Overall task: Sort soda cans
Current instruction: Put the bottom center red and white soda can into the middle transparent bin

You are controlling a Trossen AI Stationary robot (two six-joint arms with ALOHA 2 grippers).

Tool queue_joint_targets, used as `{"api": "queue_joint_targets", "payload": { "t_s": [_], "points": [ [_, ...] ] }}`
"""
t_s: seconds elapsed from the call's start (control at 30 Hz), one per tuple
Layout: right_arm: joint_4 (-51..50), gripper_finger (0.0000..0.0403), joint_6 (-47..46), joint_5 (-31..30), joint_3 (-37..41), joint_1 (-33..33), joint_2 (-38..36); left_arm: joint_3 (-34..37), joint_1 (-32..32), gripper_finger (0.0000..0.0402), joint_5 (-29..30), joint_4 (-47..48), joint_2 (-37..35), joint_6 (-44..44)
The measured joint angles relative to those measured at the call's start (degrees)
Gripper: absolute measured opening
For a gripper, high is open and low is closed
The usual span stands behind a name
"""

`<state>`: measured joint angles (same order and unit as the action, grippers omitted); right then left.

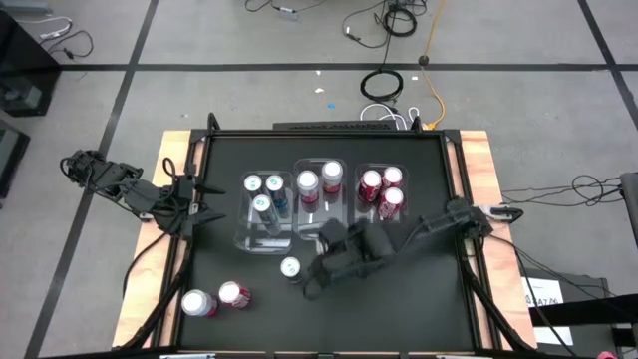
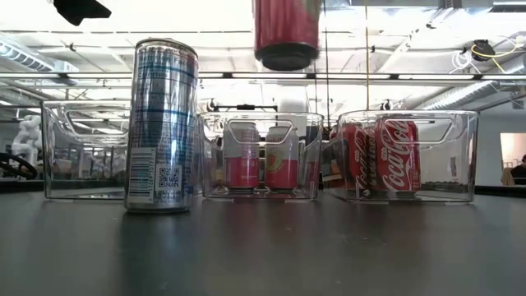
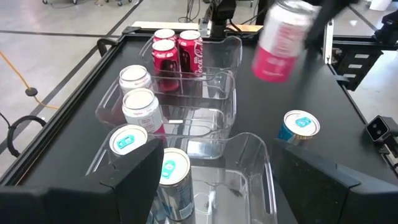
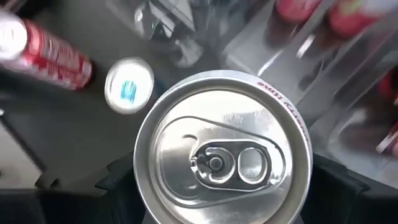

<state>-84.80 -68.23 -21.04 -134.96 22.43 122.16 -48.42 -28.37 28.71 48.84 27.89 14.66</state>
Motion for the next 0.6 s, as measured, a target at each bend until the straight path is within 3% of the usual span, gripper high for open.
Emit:
{"api": "queue_joint_targets", "payload": {
  "t_s": [0.33, 0.6],
  "points": [
    [0.5, 0.0306, 23.1, 2.6, -0.1, -12.8, 0.6, 0.0, 0.0, 0.0304, 0.0, 0.0, 0.0, 0.0],
    [2.8, 0.0306, 33.6, 4.3, 0.2, -19.2, 5.0, 0.0, 0.0, 0.0304, 0.0, 0.0, 0.0, 0.1]
  ]
}}
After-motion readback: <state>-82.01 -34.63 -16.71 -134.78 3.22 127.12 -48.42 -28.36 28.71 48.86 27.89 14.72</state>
